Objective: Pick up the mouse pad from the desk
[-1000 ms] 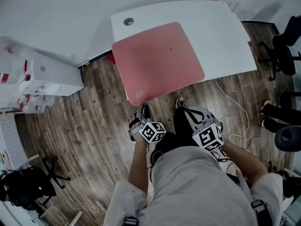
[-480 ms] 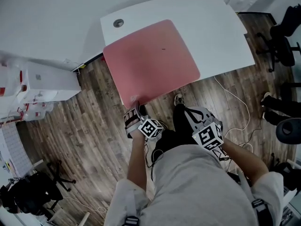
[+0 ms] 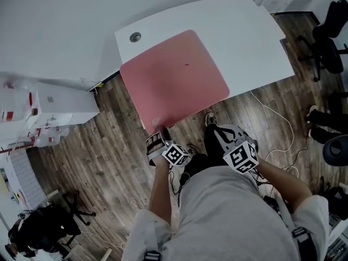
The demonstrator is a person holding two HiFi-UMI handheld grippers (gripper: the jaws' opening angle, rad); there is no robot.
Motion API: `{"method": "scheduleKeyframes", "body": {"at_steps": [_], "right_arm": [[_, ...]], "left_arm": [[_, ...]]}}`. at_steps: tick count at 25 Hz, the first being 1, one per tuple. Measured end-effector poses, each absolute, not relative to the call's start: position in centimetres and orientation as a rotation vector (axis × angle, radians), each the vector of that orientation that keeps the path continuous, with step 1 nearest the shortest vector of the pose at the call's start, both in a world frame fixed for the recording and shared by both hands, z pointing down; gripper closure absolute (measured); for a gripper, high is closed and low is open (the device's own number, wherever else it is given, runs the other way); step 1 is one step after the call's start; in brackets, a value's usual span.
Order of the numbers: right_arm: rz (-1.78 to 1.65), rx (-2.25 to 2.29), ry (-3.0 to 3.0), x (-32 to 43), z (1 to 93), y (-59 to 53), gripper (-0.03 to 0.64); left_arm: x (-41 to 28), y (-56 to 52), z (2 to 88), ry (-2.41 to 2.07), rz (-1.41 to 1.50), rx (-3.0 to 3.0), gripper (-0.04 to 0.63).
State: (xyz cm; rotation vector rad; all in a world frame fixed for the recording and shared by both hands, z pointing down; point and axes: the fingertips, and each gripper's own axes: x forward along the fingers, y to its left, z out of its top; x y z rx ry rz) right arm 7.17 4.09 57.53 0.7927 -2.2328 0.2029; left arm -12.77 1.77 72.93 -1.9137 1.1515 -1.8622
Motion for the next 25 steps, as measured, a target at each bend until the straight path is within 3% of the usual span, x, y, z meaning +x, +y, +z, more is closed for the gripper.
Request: {"method": "scheduleKeyframes", "body": {"at_steps": [13, 23, 25], "right_arm": [[0.209, 0.738, -2.256, 8.2, 58.8, 1.3, 0.577], [0.027, 0.635, -2.087, 10.6, 64.6, -1.6, 0.574], [0.001, 0.606, -2.058, 10.9, 65.6, -2.4, 0.523]], "left_arm": [[-12.7, 0.9, 70.7, 1.243, -1.902, -2.022, 0.569], [-13.6, -2.1, 66.1, 1.335, -1.886, -2.004, 0.569], [-13.7, -2.7, 65.6, 1.346, -1.888, -2.000, 0.569]]}}
